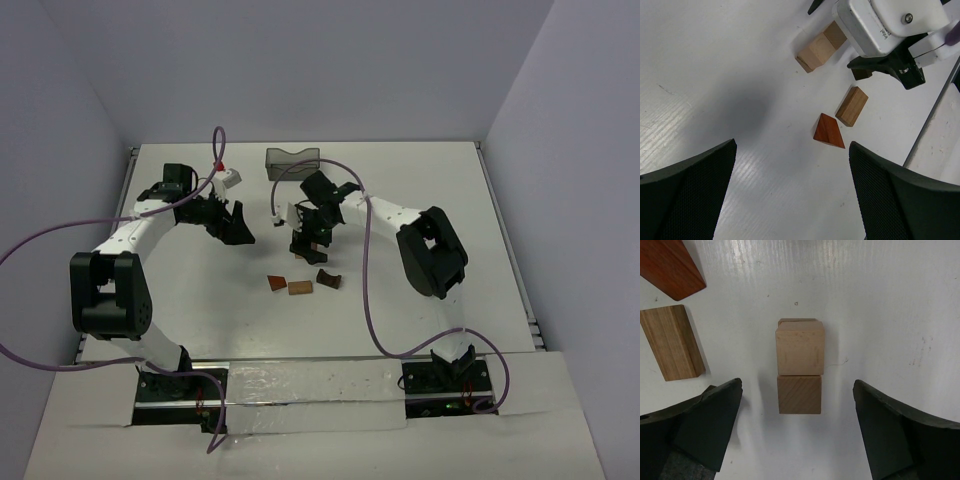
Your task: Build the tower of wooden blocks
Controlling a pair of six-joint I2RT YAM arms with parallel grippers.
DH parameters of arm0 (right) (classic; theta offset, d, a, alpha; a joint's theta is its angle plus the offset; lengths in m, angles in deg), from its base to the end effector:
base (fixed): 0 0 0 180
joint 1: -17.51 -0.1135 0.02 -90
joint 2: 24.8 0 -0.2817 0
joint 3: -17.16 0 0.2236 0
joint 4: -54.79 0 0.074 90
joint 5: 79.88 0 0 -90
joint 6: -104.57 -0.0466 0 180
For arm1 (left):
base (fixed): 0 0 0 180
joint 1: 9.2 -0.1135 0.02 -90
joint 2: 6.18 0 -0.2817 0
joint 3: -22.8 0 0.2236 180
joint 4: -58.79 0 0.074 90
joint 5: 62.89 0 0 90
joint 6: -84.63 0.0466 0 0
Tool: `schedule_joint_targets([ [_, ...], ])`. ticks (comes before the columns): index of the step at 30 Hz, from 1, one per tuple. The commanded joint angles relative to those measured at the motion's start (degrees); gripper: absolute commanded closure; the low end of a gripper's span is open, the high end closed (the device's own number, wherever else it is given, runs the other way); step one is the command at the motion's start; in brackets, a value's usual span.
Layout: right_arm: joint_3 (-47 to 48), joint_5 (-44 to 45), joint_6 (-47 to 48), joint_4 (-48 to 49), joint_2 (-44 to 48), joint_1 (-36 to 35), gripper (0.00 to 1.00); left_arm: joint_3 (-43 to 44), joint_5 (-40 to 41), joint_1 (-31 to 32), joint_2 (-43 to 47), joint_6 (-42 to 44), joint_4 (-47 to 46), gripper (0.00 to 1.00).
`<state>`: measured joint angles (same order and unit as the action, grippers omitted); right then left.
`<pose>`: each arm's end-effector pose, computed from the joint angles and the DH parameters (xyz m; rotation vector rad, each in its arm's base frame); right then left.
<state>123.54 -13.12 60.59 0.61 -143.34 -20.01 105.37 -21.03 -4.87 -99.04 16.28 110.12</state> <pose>0.3220 0.2704 0.2069 -1.8565 1.9067 0.5040 0.3005 -0.0576 0.2624 0.7944 2.2515 -0.9574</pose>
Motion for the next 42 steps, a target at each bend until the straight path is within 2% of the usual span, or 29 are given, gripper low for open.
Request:
schedule_joint_targets([
  [1,3.3,1.4,-1.6,-1.1,1.1,-0.8,0.0,1.5,-0.3,0.3,0.7,0.8,-2.1,0.01],
  [16,5.8,0.8,-4.6,-5.5,12.1,-1.1,0.0,-0.3,0.8,-1.2,6.3,0.3,-3.9,0.01],
  [22,4.8,0.0,-7.9,-5.2,20.0,-0.5,0.0,-1.5,-0.9,-1.4,11.3,4.7,-1.6,0.01],
  [24,3.3,-0.5,-9.5,-4.9,23.8,0.3,0.0,-2.5,1.0,-0.6,13.5,6.9,-1.3,0.01],
  [27,0.6,-2.4,-12.0,-4.0,26.7,3.4,0.0,-4.0,3.9,2.4,16.3,10.0,-0.6,0.01],
  [29,-1.1,-3.7,-13.8,-3.5,29.1,5.7,0.0,-4.7,6.0,4.9,17.6,11.8,0.2,0.05],
  [33,-6.6,-6.9,-17.4,-2.1,32.8,11.7,0.0,-7.2,11.6,14.0,18.2,13.8,0.5,0.09],
  [36,-11.1,-8.5,-19.7,-0.5,37.5,16.5,0.0,-8.2,14.7,19.9,16.8,13.2,-0.7,0.11],
  [42,-20.8,-8.0,-21.7,1.9,45.2,20.8,0.0,-8.0,16.9,27.3,9.5,10.9,-4.6,0.16],
])
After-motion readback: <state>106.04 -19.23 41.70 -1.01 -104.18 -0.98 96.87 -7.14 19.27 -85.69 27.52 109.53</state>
